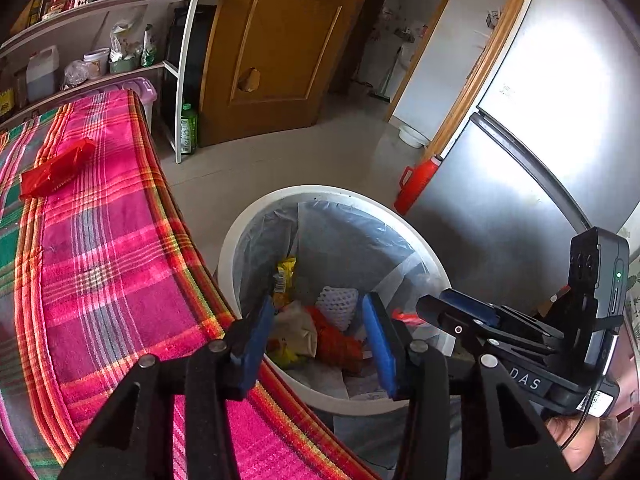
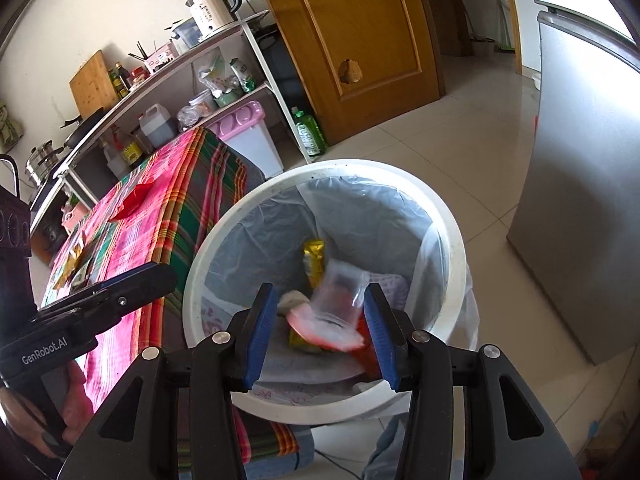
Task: Collect trash
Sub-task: 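Carry the cup and yellow wrapper over the bin and open both tools, then move both open tools back over the table toward the remaining wrappers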
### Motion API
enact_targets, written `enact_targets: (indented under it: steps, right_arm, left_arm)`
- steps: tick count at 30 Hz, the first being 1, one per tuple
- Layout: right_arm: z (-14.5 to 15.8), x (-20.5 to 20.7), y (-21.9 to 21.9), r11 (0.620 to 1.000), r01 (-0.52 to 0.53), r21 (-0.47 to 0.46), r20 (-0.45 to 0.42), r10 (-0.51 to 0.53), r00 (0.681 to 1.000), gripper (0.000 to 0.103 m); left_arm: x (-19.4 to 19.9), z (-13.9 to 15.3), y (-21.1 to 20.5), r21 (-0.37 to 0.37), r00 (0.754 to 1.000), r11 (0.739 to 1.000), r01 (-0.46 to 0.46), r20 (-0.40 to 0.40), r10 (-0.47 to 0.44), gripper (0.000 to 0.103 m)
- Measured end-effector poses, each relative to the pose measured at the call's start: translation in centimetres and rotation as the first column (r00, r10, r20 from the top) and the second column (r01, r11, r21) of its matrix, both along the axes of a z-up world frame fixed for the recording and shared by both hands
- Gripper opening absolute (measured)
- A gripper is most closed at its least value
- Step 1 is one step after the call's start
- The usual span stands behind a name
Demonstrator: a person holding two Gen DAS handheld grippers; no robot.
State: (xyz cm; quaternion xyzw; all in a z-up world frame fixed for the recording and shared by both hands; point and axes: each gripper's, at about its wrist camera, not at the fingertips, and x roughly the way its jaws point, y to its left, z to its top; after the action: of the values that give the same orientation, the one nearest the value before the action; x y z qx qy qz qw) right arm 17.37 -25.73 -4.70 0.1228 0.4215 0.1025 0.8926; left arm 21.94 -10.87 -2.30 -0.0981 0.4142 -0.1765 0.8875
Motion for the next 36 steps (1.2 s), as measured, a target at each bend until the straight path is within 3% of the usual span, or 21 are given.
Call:
enact_targets:
  steps: [10,22,36]
  right_arm:
    - [2.6,-1.6,1.3,1.0,-0.024,-0.017,0.067,0.025,0.997,0.047]
    - [6.8,-4.8,5.5,0.992,-0.117,-0.038,0.184,0.122,0.975,0.047]
    - [7.2,-6.3,10.2,0.974,-0.221,-0.044,0.206,0.226,0.952,0.047]
  left_arm:
    - [-2.2,2.4,2.1,-0.03,0.996,0.999,-0.031,0.081,0.034,0.048]
    - [-6.6,5.4,6.0,-0.032,0.975,0.993,-0.117,0.186,0.121,0.049]
    - [-10.7,5.9,10.9,-0.017,0.945,0.975,-0.224,0.239,0.221,0.049]
